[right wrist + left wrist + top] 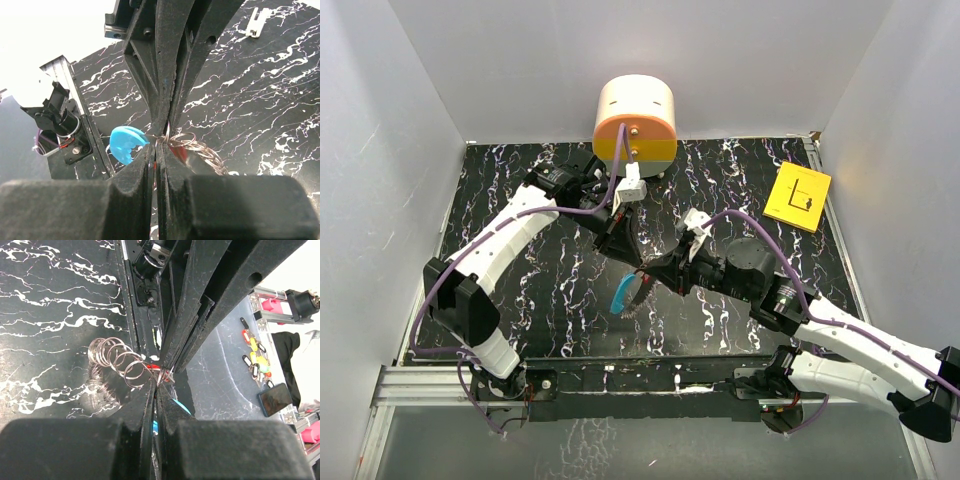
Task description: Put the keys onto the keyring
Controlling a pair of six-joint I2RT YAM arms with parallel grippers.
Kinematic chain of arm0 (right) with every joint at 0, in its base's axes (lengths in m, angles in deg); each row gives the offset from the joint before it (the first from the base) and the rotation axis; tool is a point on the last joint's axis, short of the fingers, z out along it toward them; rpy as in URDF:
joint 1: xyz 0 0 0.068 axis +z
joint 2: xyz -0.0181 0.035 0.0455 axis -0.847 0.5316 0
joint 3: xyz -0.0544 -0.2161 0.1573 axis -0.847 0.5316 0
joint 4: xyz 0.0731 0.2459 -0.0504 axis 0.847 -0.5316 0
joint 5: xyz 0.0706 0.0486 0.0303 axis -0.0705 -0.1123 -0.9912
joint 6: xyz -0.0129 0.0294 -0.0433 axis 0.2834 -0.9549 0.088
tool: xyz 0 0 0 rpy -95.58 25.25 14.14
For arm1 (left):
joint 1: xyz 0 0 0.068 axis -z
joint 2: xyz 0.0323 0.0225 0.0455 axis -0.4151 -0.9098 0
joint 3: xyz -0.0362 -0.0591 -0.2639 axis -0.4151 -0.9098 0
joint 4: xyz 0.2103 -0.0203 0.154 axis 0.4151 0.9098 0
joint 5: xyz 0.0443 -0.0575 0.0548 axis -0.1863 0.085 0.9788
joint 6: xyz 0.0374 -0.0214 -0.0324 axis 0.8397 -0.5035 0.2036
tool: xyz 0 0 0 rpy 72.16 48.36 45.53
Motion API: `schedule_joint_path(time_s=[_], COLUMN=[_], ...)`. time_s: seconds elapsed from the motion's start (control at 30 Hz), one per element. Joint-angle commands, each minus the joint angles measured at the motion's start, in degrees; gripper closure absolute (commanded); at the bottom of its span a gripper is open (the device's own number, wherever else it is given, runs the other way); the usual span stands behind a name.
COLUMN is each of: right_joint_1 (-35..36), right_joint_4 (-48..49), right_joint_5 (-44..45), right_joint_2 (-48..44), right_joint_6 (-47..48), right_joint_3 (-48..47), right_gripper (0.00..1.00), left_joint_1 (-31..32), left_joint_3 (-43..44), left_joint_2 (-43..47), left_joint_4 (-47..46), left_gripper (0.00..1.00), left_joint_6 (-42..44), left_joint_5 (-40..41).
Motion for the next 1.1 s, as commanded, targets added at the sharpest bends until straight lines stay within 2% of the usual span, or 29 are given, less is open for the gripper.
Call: schedule_joint_path(time_s=[0.0,0.7,1.07], right_joint_1=[0.1,0.1,0.1], right_joint_4=[4.1,6.6,4.4], right_joint_5=[1.1,7.5,6.3], right_joint_2=[-1.0,-4.0,-3.0], right_joint_6=[-0.2,2.1,3.6], right_joint_3=[0.6,0.8,-1.2], right_gripper=[0.92,0.92,0.92], left_joint_1=[-0.2,-0.2,-0.2], left_joint_3=[-0.8,-3.1,-3.1], left_joint_2=[3.5,4.3,3.9], left_joint_4=[-3.2,-2.9,-1.3], left_gripper=[1.0,1.0,1.0], left_joint_6=[-4.9,-6.1,-4.7], left_joint_5=[-4.7,-5.9,-5.2])
